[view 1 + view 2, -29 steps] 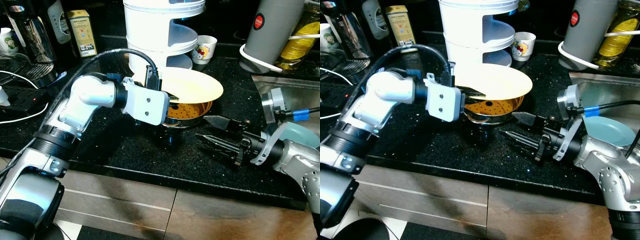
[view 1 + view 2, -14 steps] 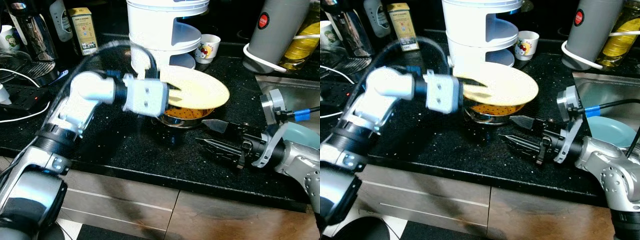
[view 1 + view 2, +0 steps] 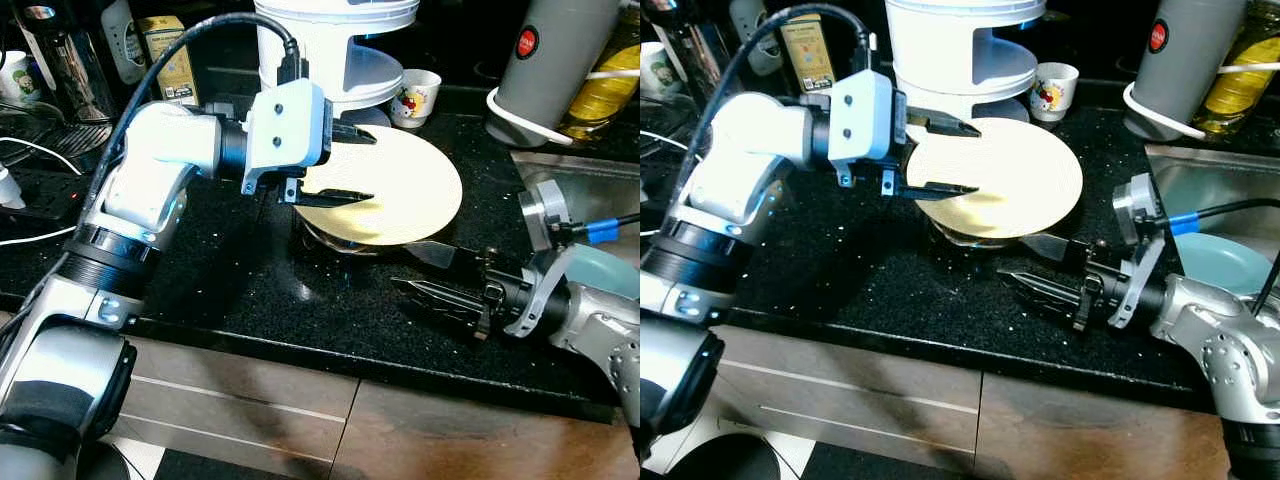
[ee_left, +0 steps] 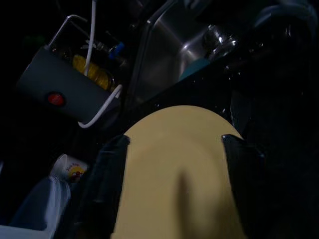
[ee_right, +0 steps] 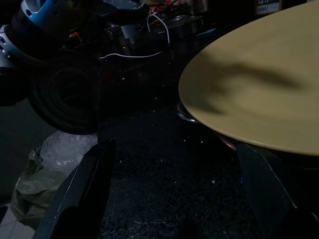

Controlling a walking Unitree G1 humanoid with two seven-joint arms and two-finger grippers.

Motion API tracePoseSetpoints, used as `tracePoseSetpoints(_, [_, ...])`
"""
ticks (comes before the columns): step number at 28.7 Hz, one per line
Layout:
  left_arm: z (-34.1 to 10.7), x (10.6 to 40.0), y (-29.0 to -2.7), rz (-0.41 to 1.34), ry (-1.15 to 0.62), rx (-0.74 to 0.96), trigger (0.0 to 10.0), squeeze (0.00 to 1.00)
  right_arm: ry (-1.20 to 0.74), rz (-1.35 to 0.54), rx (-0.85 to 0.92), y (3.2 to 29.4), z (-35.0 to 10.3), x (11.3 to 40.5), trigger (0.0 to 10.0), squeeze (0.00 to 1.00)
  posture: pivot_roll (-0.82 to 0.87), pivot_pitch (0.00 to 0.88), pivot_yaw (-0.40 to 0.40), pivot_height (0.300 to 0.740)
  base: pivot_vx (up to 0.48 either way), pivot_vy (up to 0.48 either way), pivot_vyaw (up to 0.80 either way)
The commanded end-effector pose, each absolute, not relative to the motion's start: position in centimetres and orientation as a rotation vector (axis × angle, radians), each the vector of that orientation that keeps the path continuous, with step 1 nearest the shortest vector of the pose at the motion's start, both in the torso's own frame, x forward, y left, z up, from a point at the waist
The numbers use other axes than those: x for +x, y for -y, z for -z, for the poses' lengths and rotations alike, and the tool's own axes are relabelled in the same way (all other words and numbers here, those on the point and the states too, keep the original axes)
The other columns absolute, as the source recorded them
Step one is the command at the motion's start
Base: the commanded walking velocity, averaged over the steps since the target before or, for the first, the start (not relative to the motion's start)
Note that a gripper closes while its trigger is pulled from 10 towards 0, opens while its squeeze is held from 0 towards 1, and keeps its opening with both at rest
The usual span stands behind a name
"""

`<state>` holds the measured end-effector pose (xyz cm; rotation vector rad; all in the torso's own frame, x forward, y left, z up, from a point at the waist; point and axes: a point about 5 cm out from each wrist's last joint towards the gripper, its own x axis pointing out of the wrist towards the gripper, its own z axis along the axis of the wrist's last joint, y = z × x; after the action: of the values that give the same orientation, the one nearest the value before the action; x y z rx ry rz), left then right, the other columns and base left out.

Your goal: Kitchen organization

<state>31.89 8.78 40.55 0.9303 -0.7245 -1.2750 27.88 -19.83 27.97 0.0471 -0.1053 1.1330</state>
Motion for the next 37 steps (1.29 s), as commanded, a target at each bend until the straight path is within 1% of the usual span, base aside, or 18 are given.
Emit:
tracePoseSetpoints(1, [-41.8, 31.2, -8.8, 1.279, 0.769, 0.897, 10.0, 0.00, 0.097, -1.137, 0.055, 20.1, -27.9, 27.6, 10.0, 0.00, 0.05, 0.237, 0.022, 0.740, 0.000, 0.000, 0.00])
tracePoseSetpoints(3, [-44.9, 31.7, -9.6, 1.198, 0.797, 0.609, 10.0, 0.00, 0.112, -1.134, 0.063, 20.1, -28.0, 27.6, 10.0, 0.00, 0.05, 0.236, 0.021, 0.740, 0.000, 0.000, 0.00])
tracePoseSetpoints(4, [-44.9, 31.7, -9.6, 1.198, 0.797, 0.609, 10.0, 0.00, 0.112, -1.134, 0.063, 20.1, -28.0, 27.6, 10.0, 0.00, 0.05, 0.236, 0.021, 0.740, 0.000, 0.000, 0.00])
tracePoseSetpoints(6, [-47.7, 33.5, -11.6, 0.932, 0.772, 0.391, 10.0, 0.00, 0.146, -1.110, 0.060, 20.1, -28.2, 27.8, 10.0, 0.00, 0.05, 0.236, 0.021, 0.740, 0.000, 0.000, 0.00])
tracePoseSetpoints(8, [-48.4, 35.6, -14.4, 0.614, 0.677, 0.299, 10.0, 0.00, 0.204, -1.039, 0.048, 19.9, -28.5, 28.4, 10.0, 0.00, 0.06, 0.229, 0.025, 0.740, 0.000, 0.000, 0.00])
tracePoseSetpoints(9, [-48.4, 35.6, -14.4, 0.614, 0.677, 0.299, 10.0, 0.00, 0.204, -1.039, 0.048, 19.9, -28.5, 28.4, 10.0, 0.00, 0.06, 0.229, 0.025, 0.740, 0.000, 0.000, 0.00])
tracePoseSetpoints(11, [-47.5, 36.7, -16.3, 0.445, 0.604, 0.250, 10.0, 0.00, 0.284, -0.897, 0.058, 19.7, -29.0, 29.6, 10.0, 0.00, 0.05, 0.222, 0.030, 0.740, 0.000, 0.000, 0.00])
tracePoseSetpoints(12, [-47.5, 36.7, -16.3, 0.445, 0.604, 0.250, 10.0, 0.00, 0.284, -0.897, 0.058, 19.7, -29.0, 29.6, 10.0, 0.00, 0.05, 0.222, 0.030, 0.740, 0.000, 0.000, 0.00])
tracePoseSetpoints(14, [-45.8, 37.0, -16.4, 0.420, 0.554, 0.164, 10.0, 0.00, 0.382, -0.671, 0.139, 19.8, -30.1, 31.1, 10.0, 0.00, 0.04, 0.219, 0.030, 0.740, 0.000, 0.000, 0.00])
tracePoseSetpoints(15, [-45.8, 37.0, -16.4, 0.420, 0.554, 0.164, 10.0, 0.00, 0.382, -0.671, 0.139, 19.8, -30.1, 31.1, 10.0, 0.00, 0.04, 0.219, 0.030, 0.740, 0.000, 0.000, 0.00])
tracePoseSetpoints(18, [-42.6, 37.2, -16.6, 0.365, 0.468, 0.111, 10.0, 0.00, 0.439, -0.461, 0.150, 19.6, -30.7, 32.1, 10.0, 0.00, 0.04, 0.217, 0.026, 0.740, 0.000, 0.000, 0.00])
tracePoseSetpoints(22, [-40.9, 37.0, -17.0, 0.312, 0.438, 0.083, 10.0, 0.00, 0.464, -0.388, 0.124, 18.6, -30.7, 32.1, 10.0, 0.00, 0.04, 0.216, 0.012, 0.740, 0.000, 0.000, 0.00])
tracePoseSetpoints(25, [-40.7, 36.7, -17.0, 0.294, 0.449, 0.075, 10.0, 0.00, 0.479, -0.373, 0.125, 18.1, -30.7, 32.0, 10.0, 0.00, 0.04, 0.215, 0.011, 0.740, 0.000, 0.000, 0.00])
tracePoseSetpoints(26, [-41.0, 36.0, -17.3, 0.266, 0.497, 0.090, 10.0, 0.00, 0.492, -0.370, 0.158, 17.3, -30.5, 32.0, 10.0, 0.00, 0.05, 0.208, -0.004, 0.740, 0.000, 0.000, 0.00])
tracePoseSetpoints(31, [-40.7, 34.9, -16.9, 0.304, 0.500, 0.103, 10.0, 0.00, 0.497, -0.370, 0.183, 17.0, -30.3, 32.2, 10.0, 0.00, 0.05, 0.208, -0.006, 0.740, 0.000, 0.000, 0.00])
tracePoseSetpoints(33, [-40.7, 34.3, -16.7, 0.335, 0.495, 0.080, 10.0, 0.00, 0.515, -0.316, 0.184, 18.3, -30.8, 32.3, 10.0, 0.00, 0.05, 0.208, -0.006, 0.740, 0.000, 0.000, 0.00])
tracePoseSetpoints(34, [-40.7, 34.3, -16.7, 0.335, 0.495, 0.080, 10.0, 0.00, 0.515, -0.316, 0.184, 18.3, -30.8, 32.3, 10.0, 0.00, 0.05, 0.208, -0.006, 0.740, 0.000, 0.000, 0.00])
tracePoseSetpoints(37, [-40.6, 33.6, -16.7, 0.357, 0.474, 0.050, 10.0, 0.00, 0.566, -0.156, 0.138, 21.8, -32.1, 32.3, 10.0, 0.00, 0.05, 0.216, 0.002, 0.740, 0.000, 0.000, 0.00])
